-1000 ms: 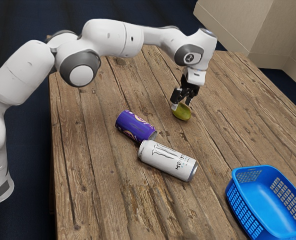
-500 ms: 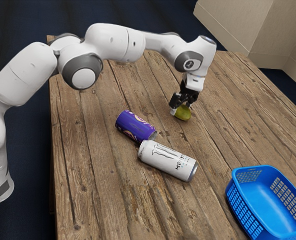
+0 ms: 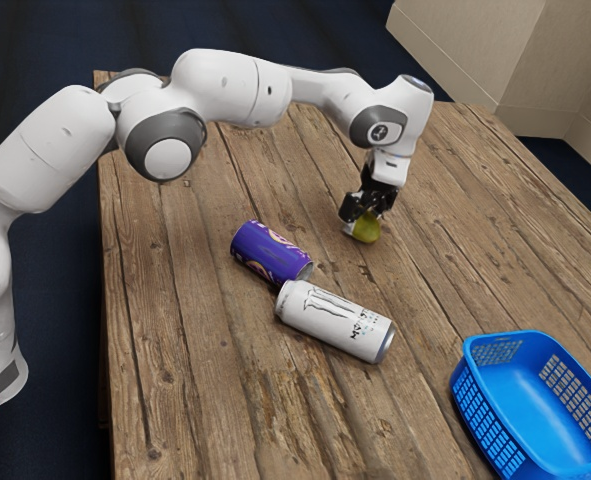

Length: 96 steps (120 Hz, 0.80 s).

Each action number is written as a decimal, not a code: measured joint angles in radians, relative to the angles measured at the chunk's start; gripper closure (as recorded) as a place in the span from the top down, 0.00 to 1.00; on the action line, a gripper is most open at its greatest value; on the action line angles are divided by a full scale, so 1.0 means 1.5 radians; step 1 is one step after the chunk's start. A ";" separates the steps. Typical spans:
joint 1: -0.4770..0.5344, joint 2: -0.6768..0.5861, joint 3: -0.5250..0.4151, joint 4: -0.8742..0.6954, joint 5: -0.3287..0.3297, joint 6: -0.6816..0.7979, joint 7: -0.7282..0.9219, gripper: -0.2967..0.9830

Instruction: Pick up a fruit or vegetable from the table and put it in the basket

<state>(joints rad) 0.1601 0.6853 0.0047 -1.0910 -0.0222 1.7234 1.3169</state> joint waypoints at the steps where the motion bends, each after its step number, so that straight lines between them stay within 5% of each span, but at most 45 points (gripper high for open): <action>1: 0.000 0.000 0.000 0.000 0.000 0.000 0.000 0.57; 36: -0.031 -0.061 -0.001 0.017 0.000 -0.009 0.001 0.56; 71: -0.286 -0.134 -0.003 0.094 -0.002 -0.045 -0.005 0.56; 96: -0.356 -0.058 -0.049 0.167 -0.002 -0.011 -0.010 0.55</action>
<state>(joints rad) -0.3738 0.5984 -0.0688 -0.8408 -0.0256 1.7064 1.3025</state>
